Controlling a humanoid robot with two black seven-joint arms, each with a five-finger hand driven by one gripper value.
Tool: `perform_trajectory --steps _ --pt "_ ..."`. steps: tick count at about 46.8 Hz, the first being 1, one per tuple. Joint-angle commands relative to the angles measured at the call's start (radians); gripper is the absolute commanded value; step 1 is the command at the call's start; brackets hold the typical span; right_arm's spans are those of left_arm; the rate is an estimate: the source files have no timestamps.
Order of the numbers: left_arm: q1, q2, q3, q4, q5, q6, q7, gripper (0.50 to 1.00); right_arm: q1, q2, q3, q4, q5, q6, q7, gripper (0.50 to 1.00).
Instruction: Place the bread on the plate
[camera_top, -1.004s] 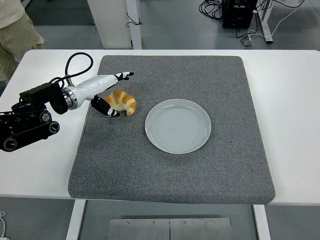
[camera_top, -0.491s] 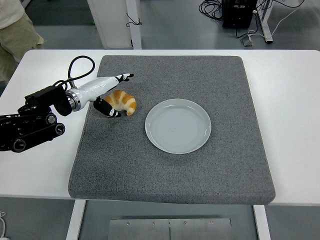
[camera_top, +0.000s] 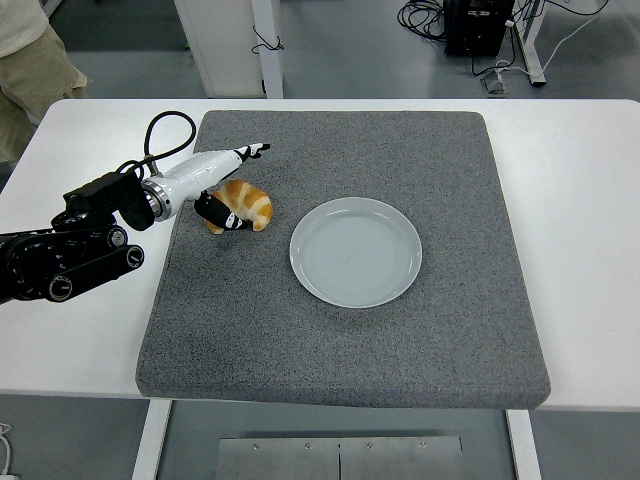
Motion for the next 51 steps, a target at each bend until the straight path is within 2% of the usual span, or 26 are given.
perform_trajectory --steps 1,7,12,13,17,24,35,51 --pt "0.0 0.0 0.0 0.0 0.0 0.001 0.0 0.868 0.0 0.0 0.0 0.0 0.0 0.0 0.0 1.0" --pt "0.0 -0.004 0.0 0.0 0.0 0.001 -0.003 0.703 0.0 0.0 0.0 0.0 0.0 0.0 0.0 1.0" --pt "-0.001 -0.005 0.0 0.0 -0.011 0.0 -0.009 0.51 0.0 0.0 0.0 0.0 0.0 0.0 0.0 1.0" --pt "-0.001 -0.005 0.0 0.0 -0.012 0.0 -0.009 0.5 0.0 0.0 0.0 0.0 0.0 0.0 0.0 1.0" --pt "-0.003 -0.008 0.0 0.0 -0.014 0.0 -0.015 0.5 0.0 0.0 0.0 0.0 0.0 0.0 0.0 1.0" --pt "-0.015 -0.005 -0.003 0.0 -0.015 -0.003 -0.072 0.5 0.0 0.0 0.0 0.0 0.0 0.0 0.0 1.0" --pt "-0.104 0.012 -0.009 -0.003 -0.04 -0.015 -0.074 0.5 0.0 0.0 0.0 0.0 0.0 0.0 0.0 1.0" --pt "-0.286 0.064 -0.014 -0.017 -0.09 -0.117 -0.074 0.5 0.0 0.0 0.0 0.0 0.0 0.0 0.0 1.0"
